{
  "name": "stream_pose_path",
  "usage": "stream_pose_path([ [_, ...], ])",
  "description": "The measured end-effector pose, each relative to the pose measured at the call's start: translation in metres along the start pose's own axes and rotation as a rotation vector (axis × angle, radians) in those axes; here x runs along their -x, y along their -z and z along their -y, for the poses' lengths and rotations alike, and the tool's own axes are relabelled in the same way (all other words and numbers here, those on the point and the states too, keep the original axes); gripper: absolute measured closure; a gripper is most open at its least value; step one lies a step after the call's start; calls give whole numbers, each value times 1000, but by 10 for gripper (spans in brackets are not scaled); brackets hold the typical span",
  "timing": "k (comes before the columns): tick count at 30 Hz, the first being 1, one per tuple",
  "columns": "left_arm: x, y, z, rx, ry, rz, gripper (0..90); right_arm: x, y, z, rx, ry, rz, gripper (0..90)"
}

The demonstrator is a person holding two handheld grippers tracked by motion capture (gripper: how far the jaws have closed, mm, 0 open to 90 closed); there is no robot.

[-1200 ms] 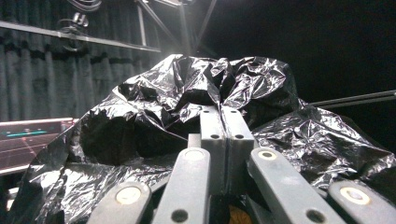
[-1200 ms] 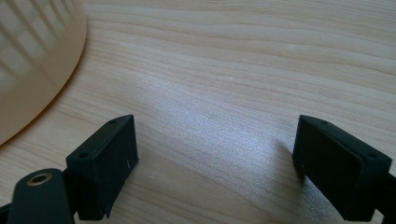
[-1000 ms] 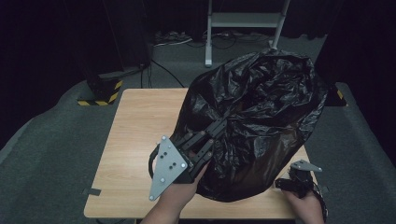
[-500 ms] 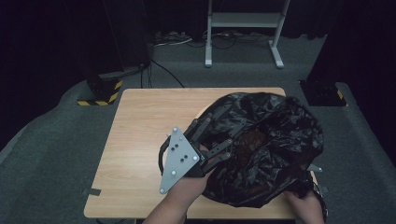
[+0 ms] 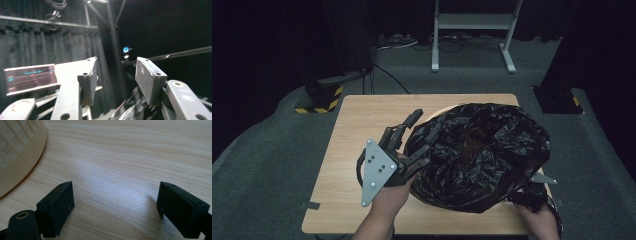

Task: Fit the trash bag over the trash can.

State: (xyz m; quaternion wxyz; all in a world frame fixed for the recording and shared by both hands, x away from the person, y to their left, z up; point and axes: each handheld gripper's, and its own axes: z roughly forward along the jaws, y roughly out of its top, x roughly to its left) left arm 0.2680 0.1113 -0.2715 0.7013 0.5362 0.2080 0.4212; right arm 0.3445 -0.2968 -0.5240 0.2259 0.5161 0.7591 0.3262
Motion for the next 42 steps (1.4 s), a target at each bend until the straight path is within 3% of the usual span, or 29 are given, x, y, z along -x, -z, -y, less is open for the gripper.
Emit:
stream_pose_path([
  [5,-13,18,27,-68,4,-53,510,0,0,0,0,2,3,139],
  [8,-16,25,36,-76,11,-72,510,0,0,0,0,2,3,139],
  [13,-14,34,47,-83,-1,-86,504,0,0,0,0,3,3,139],
  [17,-9,43,58,-85,21,-78,489,0,0,0,2,-1,7,148],
  [18,-9,44,60,-89,26,-77,490,-1,2,1,15,22,33,158],
  [21,-8,46,67,-99,28,-85,542,-3,13,-1,85,72,55,166],
  [23,-8,46,70,-100,39,-87,588,0,25,-5,142,63,64,160],
  [28,-4,43,74,-108,9,-84,711,8,64,-18,294,22,88,149],
  [36,-2,41,75,-114,-6,-99,836,20,146,-44,582,-23,164,150],
  [39,-4,40,75,-119,-10,-103,856,18,169,-54,674,-20,164,150],
  [42,-4,39,75,-117,-15,-104,861,9,187,-70,760,-5,133,150],
])
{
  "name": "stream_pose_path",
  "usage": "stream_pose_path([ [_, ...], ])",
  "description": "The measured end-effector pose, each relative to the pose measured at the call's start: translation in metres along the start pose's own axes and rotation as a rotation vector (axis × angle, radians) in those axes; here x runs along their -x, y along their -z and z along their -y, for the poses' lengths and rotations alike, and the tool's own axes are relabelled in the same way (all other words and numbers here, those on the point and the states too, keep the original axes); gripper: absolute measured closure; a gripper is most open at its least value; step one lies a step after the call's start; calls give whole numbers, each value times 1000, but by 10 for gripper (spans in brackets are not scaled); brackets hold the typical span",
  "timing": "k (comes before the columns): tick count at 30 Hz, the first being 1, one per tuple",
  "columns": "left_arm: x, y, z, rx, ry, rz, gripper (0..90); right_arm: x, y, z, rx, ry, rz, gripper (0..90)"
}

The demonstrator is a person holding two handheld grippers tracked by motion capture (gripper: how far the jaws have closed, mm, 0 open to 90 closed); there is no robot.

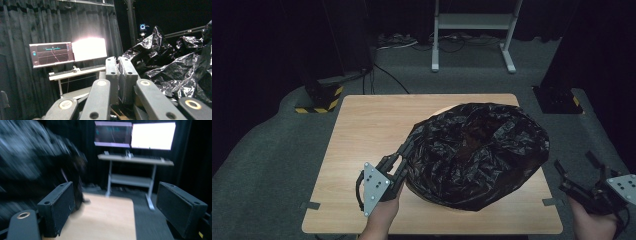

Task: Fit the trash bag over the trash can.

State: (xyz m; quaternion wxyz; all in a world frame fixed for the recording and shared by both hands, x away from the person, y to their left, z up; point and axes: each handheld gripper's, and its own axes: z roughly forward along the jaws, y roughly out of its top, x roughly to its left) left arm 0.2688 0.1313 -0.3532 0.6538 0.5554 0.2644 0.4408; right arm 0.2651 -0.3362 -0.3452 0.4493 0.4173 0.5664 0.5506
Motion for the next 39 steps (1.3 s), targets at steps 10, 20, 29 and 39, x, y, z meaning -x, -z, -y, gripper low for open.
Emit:
stream_pose_path([
  [10,-2,-3,8,-23,-2,-16,868,-31,-28,-26,71,-17,-130,360],
  [20,-4,-2,39,-100,-6,-36,899,-42,-44,8,-38,-29,-189,884],
  [29,1,10,62,-159,8,-44,900,-45,-44,35,-82,-4,-148,897],
  [39,4,23,85,-219,13,-49,900,-47,-52,55,-103,-8,-119,897],
])
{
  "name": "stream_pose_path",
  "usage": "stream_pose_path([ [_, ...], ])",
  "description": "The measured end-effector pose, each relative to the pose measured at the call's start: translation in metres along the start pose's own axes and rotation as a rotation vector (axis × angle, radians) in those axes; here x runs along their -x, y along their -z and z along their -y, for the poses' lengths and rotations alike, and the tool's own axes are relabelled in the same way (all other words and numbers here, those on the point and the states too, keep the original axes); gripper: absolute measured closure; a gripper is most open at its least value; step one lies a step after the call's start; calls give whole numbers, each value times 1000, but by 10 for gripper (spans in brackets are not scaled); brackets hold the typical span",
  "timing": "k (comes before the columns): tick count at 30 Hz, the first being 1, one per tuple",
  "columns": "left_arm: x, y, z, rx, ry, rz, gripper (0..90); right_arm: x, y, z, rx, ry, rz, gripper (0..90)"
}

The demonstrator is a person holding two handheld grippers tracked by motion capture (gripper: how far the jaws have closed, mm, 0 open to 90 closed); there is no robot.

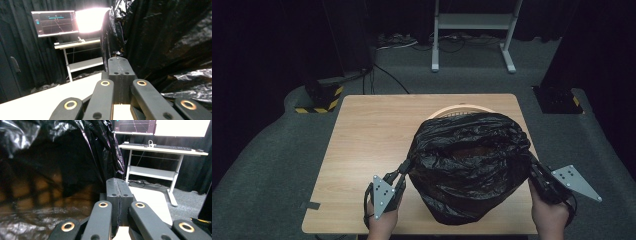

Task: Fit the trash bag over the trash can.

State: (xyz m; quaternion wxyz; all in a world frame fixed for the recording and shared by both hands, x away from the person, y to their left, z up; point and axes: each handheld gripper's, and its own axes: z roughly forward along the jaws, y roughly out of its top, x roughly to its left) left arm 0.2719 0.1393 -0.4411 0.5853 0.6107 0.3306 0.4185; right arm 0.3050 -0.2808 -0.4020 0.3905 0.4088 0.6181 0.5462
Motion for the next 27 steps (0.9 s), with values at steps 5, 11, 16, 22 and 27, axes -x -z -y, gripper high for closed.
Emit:
stream_pose_path([
  [5,1,4,-3,26,23,-5,879,1,-12,-4,-12,15,4,895],
  [11,-14,11,-22,80,23,-28,702,2,-14,-12,-8,36,12,774],
  [16,-26,16,-40,153,34,-56,603,4,3,-20,50,17,77,556],
  [22,-45,-2,-53,144,-11,-94,545,-7,38,-25,125,19,116,477],
  [27,-44,-44,-44,50,-68,-52,533,-31,45,-19,112,45,93,491],
])
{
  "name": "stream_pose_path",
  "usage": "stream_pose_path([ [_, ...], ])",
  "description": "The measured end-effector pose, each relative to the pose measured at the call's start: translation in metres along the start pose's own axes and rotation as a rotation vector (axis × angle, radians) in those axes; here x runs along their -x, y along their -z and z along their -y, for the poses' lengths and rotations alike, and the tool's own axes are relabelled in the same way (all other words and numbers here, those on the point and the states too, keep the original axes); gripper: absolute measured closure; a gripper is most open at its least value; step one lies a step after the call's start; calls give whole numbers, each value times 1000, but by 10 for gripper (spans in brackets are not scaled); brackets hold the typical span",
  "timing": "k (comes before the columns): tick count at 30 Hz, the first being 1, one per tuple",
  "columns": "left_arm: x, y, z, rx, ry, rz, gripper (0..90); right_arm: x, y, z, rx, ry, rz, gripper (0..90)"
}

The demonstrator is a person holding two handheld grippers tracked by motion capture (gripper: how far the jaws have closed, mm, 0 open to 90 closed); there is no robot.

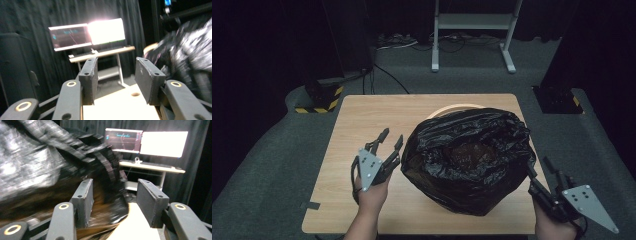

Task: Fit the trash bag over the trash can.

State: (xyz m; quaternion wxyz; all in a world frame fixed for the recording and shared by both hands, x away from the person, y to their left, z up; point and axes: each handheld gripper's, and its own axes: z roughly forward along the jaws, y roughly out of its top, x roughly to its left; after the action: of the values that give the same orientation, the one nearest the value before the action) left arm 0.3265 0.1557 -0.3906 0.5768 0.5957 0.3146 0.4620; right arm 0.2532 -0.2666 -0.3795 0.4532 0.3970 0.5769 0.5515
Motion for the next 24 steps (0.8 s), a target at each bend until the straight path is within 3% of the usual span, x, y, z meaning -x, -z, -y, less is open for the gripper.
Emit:
stream_pose_path([
  [2,8,-6,3,-6,-18,25,546,-4,-2,2,-14,-4,-4,473],
  [7,22,2,7,5,0,53,569,-2,-21,3,-45,13,-13,457],
  [12,37,21,6,27,-10,73,577,14,-55,-2,-74,10,-16,453],
  [15,45,33,7,48,-37,70,584,25,-76,-4,-99,17,-17,431],
  [17,40,35,6,49,-40,49,583,32,-82,-5,-109,11,2,428],
  [19,29,32,5,39,2,46,558,35,-79,-5,-104,11,16,428],
  [24,16,20,-3,50,-21,19,502,32,-56,0,-79,14,39,428],
])
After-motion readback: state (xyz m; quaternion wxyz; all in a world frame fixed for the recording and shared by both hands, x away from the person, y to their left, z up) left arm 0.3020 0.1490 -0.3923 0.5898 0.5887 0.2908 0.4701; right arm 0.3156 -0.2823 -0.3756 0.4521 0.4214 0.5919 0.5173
